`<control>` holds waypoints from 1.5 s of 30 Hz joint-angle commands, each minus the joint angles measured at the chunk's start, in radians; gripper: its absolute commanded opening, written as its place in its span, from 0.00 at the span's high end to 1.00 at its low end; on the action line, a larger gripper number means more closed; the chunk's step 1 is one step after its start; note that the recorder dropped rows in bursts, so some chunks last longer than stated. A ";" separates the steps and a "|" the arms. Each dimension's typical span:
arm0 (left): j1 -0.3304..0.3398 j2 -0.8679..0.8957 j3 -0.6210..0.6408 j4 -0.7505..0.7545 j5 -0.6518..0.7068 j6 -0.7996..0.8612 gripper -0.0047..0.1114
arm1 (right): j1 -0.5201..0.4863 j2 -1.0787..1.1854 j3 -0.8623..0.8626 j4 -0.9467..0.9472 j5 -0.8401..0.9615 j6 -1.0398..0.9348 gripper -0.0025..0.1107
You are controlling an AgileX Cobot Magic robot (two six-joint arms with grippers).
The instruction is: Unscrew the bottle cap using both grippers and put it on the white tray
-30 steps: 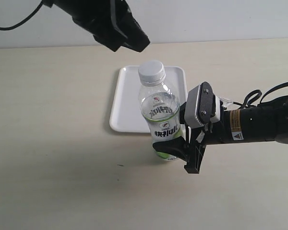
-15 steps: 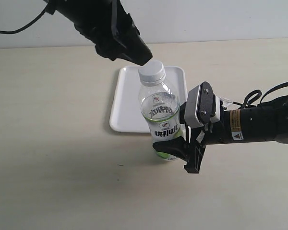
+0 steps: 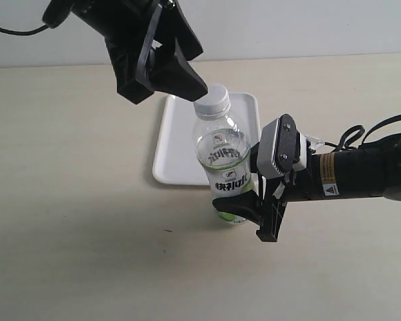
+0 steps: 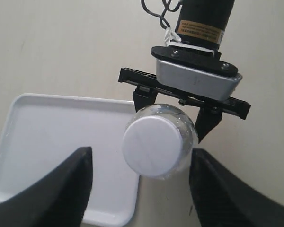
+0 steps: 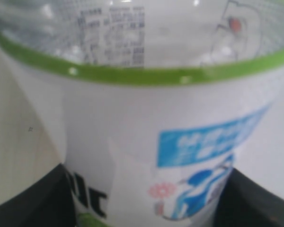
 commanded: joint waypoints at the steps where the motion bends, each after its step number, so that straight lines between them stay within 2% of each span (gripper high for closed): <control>1: -0.006 0.039 -0.003 -0.019 0.004 0.007 0.45 | 0.002 -0.012 -0.008 0.018 -0.032 -0.007 0.98; 45: -0.006 0.110 -0.024 -0.093 0.013 -0.035 0.45 | 0.002 -0.012 -0.008 0.023 -0.018 -0.005 0.98</control>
